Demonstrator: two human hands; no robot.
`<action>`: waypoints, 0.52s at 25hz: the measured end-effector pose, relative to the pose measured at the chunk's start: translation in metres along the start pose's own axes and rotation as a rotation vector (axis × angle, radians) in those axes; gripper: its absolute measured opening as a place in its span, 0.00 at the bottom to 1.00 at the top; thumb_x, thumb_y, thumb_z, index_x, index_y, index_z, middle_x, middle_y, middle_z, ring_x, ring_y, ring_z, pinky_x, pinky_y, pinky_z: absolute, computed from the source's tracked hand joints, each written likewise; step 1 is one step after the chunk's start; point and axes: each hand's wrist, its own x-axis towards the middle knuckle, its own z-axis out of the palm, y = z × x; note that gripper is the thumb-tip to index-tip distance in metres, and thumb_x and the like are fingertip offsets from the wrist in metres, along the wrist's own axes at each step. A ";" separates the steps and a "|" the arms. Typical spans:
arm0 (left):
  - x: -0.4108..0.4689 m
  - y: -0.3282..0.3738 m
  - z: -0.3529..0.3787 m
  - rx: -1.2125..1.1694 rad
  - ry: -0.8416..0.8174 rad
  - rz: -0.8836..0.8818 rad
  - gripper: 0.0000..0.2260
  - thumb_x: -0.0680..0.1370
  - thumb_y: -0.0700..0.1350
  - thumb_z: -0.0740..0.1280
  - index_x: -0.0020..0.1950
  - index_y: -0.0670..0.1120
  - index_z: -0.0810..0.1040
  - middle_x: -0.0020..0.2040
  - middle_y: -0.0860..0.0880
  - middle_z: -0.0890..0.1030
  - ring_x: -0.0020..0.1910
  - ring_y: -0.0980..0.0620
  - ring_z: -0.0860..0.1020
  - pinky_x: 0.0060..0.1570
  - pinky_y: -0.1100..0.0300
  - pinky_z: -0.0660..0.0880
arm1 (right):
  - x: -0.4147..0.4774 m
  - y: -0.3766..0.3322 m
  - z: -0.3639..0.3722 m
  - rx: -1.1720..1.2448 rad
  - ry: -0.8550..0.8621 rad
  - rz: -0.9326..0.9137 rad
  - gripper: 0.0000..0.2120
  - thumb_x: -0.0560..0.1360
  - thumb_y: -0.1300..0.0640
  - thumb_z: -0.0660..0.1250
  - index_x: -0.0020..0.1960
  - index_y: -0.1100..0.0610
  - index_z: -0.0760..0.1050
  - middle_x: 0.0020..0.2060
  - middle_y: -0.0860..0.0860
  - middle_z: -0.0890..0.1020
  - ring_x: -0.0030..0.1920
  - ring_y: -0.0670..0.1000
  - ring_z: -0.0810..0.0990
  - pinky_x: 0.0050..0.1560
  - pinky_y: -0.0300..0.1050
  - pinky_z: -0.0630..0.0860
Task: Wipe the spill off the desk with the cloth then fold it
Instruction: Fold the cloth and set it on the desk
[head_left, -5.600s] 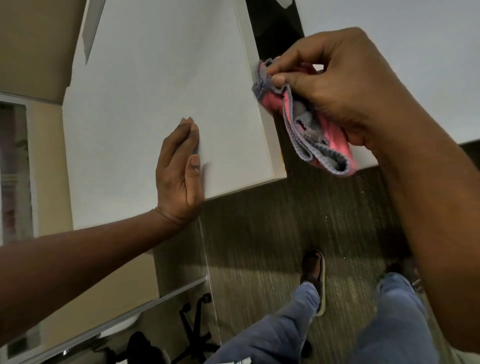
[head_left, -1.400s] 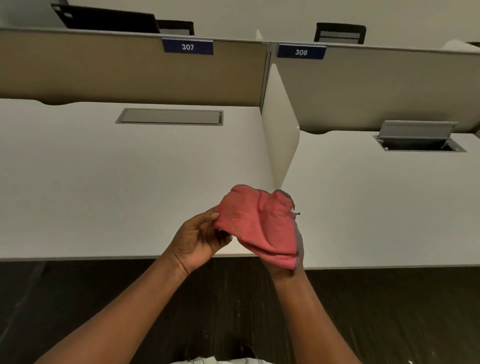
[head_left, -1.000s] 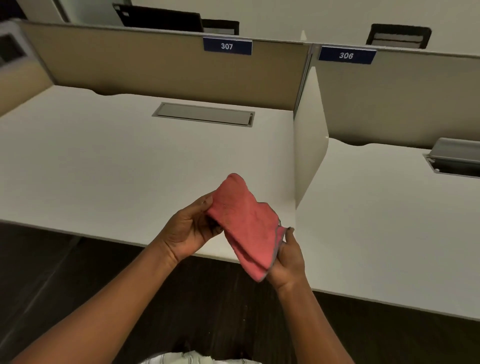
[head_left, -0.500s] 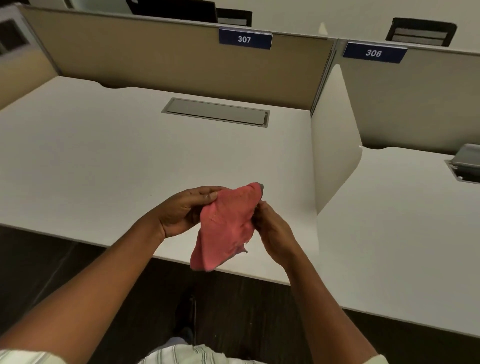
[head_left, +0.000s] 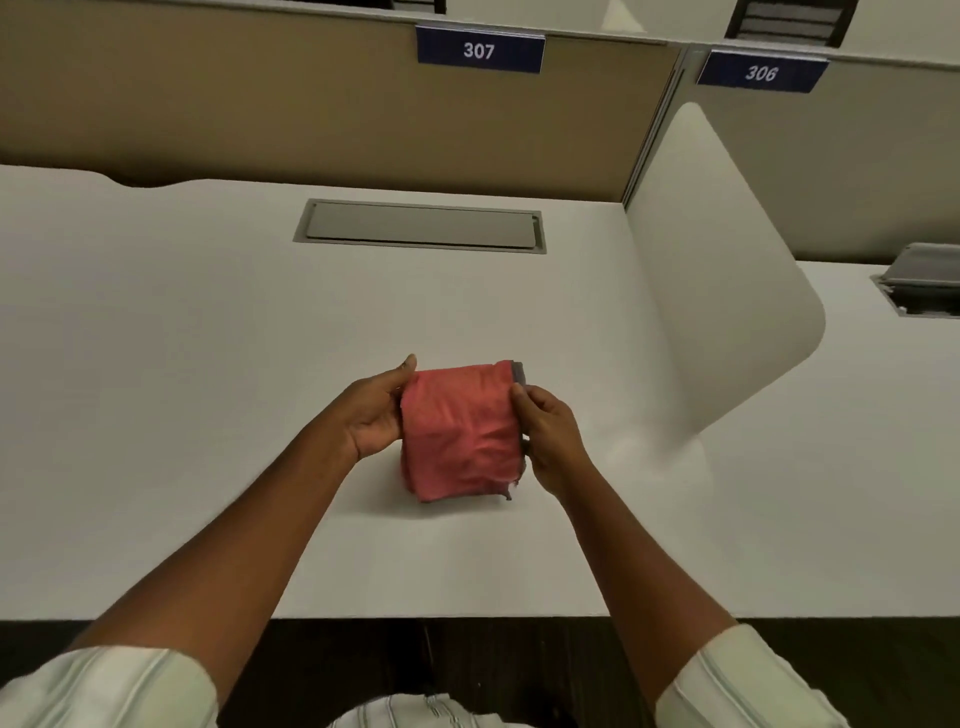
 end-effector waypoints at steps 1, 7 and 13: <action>0.013 0.007 -0.008 -0.006 -0.008 -0.010 0.10 0.79 0.48 0.64 0.50 0.41 0.78 0.44 0.44 0.82 0.43 0.48 0.80 0.42 0.53 0.79 | 0.012 0.000 0.008 0.012 0.059 0.022 0.21 0.77 0.48 0.65 0.46 0.68 0.74 0.39 0.53 0.71 0.41 0.52 0.69 0.41 0.49 0.67; 0.061 0.011 -0.033 0.142 0.078 0.022 0.12 0.74 0.27 0.62 0.50 0.42 0.73 0.46 0.43 0.76 0.41 0.48 0.77 0.40 0.57 0.75 | 0.063 0.012 0.035 0.044 0.239 0.152 0.14 0.81 0.54 0.60 0.51 0.65 0.78 0.45 0.57 0.78 0.45 0.53 0.75 0.48 0.49 0.77; 0.090 -0.009 -0.037 0.526 0.195 0.281 0.34 0.71 0.26 0.66 0.74 0.43 0.59 0.66 0.43 0.73 0.58 0.48 0.75 0.51 0.55 0.77 | 0.068 0.015 0.047 -0.184 0.275 0.173 0.13 0.77 0.65 0.56 0.56 0.58 0.76 0.51 0.55 0.80 0.54 0.58 0.80 0.59 0.55 0.79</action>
